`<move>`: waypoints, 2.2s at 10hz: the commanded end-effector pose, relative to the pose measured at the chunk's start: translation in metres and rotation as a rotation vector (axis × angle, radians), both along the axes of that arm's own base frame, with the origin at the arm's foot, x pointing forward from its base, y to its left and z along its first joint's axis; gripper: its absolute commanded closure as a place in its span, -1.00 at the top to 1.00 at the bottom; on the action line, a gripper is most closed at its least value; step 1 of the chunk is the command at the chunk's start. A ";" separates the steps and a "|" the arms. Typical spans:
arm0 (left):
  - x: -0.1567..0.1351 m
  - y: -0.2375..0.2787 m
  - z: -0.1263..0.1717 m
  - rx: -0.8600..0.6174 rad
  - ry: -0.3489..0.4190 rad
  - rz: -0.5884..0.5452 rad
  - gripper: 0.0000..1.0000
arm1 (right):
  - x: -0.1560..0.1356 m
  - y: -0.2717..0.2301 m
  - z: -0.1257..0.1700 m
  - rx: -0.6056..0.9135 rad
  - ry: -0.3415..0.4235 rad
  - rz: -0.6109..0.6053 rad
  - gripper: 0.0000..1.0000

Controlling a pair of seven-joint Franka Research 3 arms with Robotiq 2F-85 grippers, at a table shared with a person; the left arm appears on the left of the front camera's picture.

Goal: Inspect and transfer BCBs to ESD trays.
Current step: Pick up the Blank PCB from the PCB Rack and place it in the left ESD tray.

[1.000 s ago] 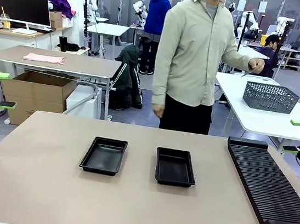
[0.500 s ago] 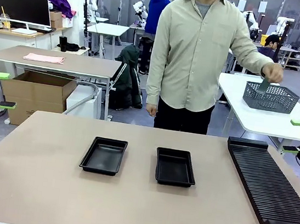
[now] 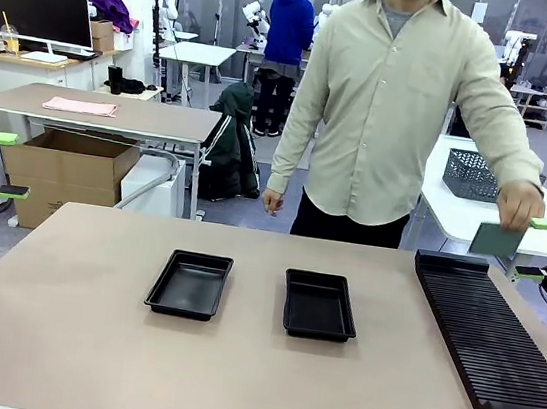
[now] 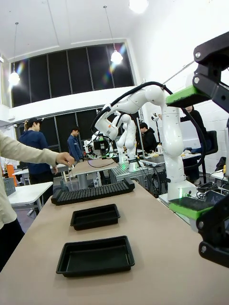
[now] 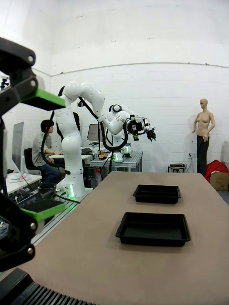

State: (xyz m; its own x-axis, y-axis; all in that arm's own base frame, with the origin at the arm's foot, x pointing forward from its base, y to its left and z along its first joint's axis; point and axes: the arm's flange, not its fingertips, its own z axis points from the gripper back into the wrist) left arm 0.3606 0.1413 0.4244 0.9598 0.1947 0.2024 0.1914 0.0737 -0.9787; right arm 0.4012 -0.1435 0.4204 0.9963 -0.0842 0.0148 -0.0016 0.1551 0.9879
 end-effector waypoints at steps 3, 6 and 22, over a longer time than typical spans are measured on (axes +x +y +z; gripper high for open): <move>0.000 0.000 0.000 0.000 0.000 0.000 1.00 | 0.000 0.000 0.001 -0.001 -0.001 0.000 1.00; 0.000 0.000 0.000 0.000 0.000 0.000 1.00 | 0.000 0.000 0.001 -0.001 -0.001 0.000 1.00; 0.000 0.000 0.000 0.000 0.000 0.000 1.00 | 0.000 0.000 0.000 0.000 0.000 0.000 1.00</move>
State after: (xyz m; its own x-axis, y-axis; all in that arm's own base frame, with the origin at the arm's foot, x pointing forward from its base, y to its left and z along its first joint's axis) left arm 0.3606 0.1413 0.4244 0.9598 0.1947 0.2024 0.1914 0.0736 -0.9787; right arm 0.4012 -0.1435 0.4204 0.9963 -0.0842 0.0148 -0.0016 0.1551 0.9879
